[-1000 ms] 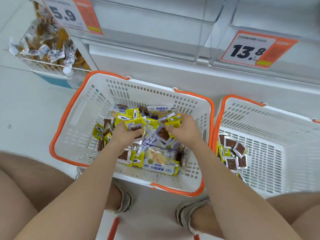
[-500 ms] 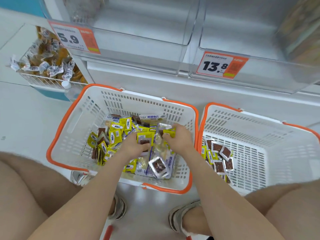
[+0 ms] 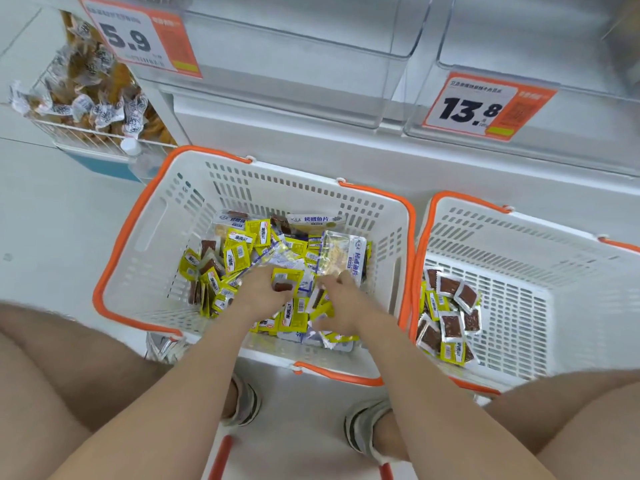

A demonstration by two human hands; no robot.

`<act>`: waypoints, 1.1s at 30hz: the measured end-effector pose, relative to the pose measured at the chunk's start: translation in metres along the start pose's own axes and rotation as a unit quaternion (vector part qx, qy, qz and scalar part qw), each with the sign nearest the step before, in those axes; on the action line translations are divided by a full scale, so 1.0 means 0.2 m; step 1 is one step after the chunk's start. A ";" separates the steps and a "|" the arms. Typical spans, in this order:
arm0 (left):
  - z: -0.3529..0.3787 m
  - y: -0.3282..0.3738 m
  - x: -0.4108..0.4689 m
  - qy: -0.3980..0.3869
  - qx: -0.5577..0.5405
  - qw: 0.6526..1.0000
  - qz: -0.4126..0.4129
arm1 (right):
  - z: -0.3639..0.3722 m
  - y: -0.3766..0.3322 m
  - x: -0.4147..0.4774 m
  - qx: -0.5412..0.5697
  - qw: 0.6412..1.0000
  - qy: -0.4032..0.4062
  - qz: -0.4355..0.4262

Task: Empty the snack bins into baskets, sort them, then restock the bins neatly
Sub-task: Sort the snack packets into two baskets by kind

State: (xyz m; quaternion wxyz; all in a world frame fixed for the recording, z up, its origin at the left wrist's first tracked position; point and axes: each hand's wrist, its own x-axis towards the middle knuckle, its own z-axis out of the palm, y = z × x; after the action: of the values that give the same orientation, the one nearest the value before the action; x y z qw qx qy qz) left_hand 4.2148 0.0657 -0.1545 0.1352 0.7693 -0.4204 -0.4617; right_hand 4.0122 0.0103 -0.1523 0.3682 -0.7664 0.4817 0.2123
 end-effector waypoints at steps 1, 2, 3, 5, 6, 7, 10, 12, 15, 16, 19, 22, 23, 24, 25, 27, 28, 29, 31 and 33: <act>0.01 0.00 0.00 -0.009 0.026 1.000 0.011 | 0.03 -0.02 0.00 -0.026 1.000 -0.002 0.004; 0.02 0.00 0.01 -0.020 0.058 0.998 0.025 | 0.06 -0.03 -0.01 -0.048 0.999 0.002 0.012; 0.04 0.00 0.02 -0.033 0.090 0.994 0.047 | 0.09 -0.05 -0.01 -0.066 0.998 0.010 0.023; 0.07 -0.01 0.03 -0.076 0.142 0.983 0.085 | 0.15 -0.09 -0.02 -0.100 0.994 0.032 0.044; 0.08 -0.02 0.03 -0.101 0.157 0.978 0.092 | 0.17 -0.10 -0.02 -0.112 0.992 0.040 0.050; 0.10 -0.03 0.04 -0.122 0.166 0.974 0.095 | 0.19 -0.10 -0.01 -0.116 0.991 0.047 0.056; 0.11 -0.04 0.05 -0.143 0.230 0.958 0.098 | 0.19 -0.07 -0.01 -0.085 0.993 0.055 0.056; 0.10 -0.05 0.06 -0.146 0.258 0.949 0.104 | 0.17 -0.06 -0.02 -0.054 0.996 0.056 0.050; 0.10 -0.04 0.06 -0.132 0.270 0.946 0.120 | 0.15 -0.03 -0.03 -0.022 0.997 0.058 0.046; 0.11 -0.03 0.05 -0.128 0.288 0.940 0.127 | 0.14 -0.03 -0.03 -0.013 0.997 0.054 0.046; 0.13 -0.03 0.03 -0.120 0.334 0.926 0.130 | 0.08 -0.01 -0.03 0.016 0.998 0.033 0.048; 0.11 0.00 0.02 -0.087 0.341 0.928 0.124 | 0.02 0.00 -0.03 0.045 0.998 0.025 0.045; 0.09 0.02 0.02 -0.084 0.333 0.932 0.115 | 0.00 0.01 -0.03 0.055 0.997 0.029 0.045; 0.07 0.02 0.02 -0.087 0.328 0.935 0.104 | -0.02 0.02 -0.04 0.065 0.996 0.035 0.045; 0.05 0.02 0.03 -0.095 0.319 0.938 0.096 | -0.05 0.03 -0.04 0.076 0.995 0.043 0.045; -0.02 0.03 0.03 -0.126 0.259 0.954 0.082 | -0.11 0.05 -0.05 0.118 0.990 0.067 0.044; -0.07 0.05 0.03 -0.137 0.215 0.964 0.078 | -0.15 0.05 -0.06 0.152 0.984 0.085 0.041; -0.11 0.09 0.02 -0.134 0.183 0.971 0.076 | -0.19 0.06 -0.07 0.193 0.974 0.109 0.039; -0.20 0.21 -0.02 -0.104 0.133 0.983 0.069 | -0.29 0.07 -0.11 0.285 0.944 0.162 0.038; -0.27 0.34 -0.05 -0.101 0.022 0.991 0.079 | -0.37 0.09 -0.17 0.389 0.900 0.195 0.028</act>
State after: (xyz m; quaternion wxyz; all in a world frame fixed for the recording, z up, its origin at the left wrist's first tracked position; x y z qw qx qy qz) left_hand 4.2226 0.0218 -0.0798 0.1106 0.6858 -0.5014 -0.5158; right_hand 3.9795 -0.0316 -0.0880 0.5298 -0.5745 0.6091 -0.1353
